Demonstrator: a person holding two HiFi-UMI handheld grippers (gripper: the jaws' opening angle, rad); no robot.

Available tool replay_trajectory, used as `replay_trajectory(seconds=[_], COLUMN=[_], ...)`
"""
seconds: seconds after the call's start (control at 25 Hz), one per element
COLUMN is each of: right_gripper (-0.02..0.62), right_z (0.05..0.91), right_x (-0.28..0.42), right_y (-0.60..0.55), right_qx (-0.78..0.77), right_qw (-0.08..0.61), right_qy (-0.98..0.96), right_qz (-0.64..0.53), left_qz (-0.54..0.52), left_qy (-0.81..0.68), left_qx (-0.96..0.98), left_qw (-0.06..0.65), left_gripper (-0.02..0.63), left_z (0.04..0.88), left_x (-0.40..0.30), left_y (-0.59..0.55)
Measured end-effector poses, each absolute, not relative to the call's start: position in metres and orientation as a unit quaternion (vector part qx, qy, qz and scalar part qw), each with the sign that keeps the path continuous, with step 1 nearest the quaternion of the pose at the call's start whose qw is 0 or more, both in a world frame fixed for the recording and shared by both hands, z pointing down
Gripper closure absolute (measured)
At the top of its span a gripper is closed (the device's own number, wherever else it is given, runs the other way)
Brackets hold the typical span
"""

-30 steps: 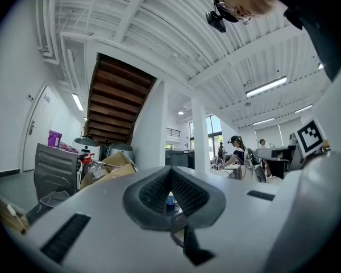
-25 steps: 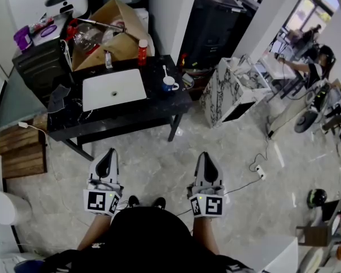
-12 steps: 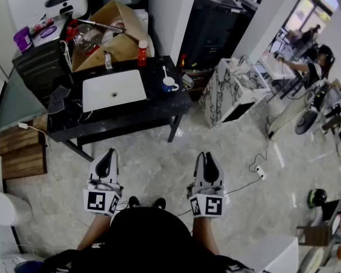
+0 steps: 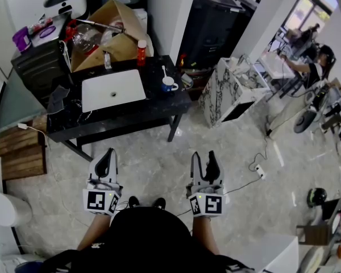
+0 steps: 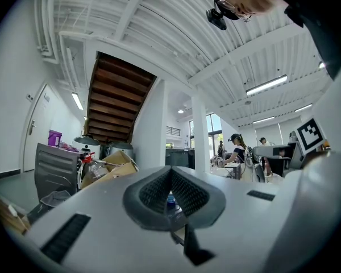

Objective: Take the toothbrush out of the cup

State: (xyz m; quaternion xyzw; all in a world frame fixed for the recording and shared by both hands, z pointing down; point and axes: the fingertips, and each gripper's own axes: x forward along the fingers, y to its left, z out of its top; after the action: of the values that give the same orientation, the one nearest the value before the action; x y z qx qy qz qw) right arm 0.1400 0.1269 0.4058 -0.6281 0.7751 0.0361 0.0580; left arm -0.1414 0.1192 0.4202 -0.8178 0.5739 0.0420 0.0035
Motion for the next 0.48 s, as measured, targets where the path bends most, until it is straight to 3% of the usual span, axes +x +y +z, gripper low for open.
replay_trajectory(seconds=[0.48], right_gripper=[0.187], right_z=[0.4117], right_x=[0.1306], right_y=[0.1196], right_qx=[-0.611], right_qw=[0.043], right_qy=[0.790], right_qz=[0.023], left_qz=[0.040], left_qy=[0.575], left_qx=[-0.817], left_qw=[0.003], left_gripper=[0.603], left_z=[0.4208], left_x=[-0.1416], left_y=[0.1168])
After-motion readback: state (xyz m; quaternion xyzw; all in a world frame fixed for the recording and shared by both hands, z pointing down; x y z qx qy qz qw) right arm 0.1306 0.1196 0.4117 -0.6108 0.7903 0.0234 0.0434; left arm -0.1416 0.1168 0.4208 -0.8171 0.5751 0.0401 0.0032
